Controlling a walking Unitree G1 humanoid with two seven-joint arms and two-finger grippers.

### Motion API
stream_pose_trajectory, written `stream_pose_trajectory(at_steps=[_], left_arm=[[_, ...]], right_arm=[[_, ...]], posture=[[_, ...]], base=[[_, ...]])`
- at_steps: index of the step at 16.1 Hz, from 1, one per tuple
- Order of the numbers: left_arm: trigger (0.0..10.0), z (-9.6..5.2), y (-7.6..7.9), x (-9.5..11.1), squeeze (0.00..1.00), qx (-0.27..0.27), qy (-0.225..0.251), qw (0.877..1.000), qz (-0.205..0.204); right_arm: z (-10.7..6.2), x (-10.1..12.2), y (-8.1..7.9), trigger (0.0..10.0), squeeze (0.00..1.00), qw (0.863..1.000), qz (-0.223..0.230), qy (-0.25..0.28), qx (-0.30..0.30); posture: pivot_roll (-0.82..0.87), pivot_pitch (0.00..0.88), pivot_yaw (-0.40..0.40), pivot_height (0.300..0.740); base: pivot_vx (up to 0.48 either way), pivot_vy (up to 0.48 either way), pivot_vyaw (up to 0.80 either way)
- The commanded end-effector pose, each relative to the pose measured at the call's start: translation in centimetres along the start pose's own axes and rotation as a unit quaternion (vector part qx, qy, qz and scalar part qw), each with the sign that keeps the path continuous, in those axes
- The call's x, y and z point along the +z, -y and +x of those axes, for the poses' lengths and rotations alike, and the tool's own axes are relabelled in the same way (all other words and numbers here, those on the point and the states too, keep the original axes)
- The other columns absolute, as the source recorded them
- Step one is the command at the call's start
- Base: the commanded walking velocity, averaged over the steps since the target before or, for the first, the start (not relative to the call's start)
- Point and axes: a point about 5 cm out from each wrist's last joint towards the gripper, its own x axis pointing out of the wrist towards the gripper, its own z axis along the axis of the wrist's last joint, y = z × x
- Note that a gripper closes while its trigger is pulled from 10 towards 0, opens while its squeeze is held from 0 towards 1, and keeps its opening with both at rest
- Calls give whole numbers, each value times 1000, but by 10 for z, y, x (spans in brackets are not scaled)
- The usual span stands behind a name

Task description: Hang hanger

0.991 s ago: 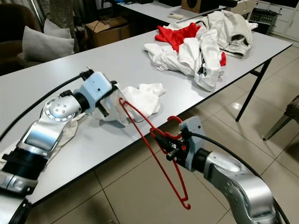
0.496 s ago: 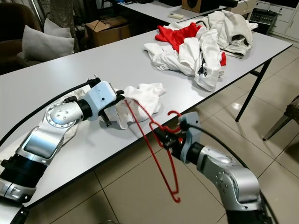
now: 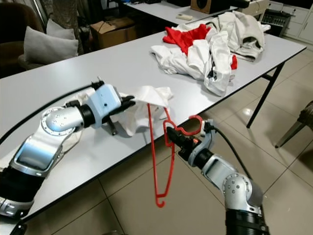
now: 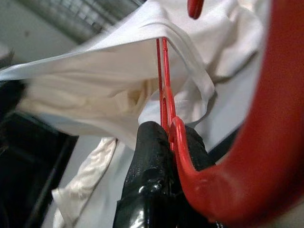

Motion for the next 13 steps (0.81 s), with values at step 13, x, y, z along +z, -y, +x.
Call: stream_pose_trajectory(at_steps=[13], left_arm=[[0,-15,32,-41,0,-120,-68,990,-8]], right_arm=[[50,46,-21,10000,0,942,235,234,45]], posture=[[-127,0,86,740]], base=[[0,0,0]])
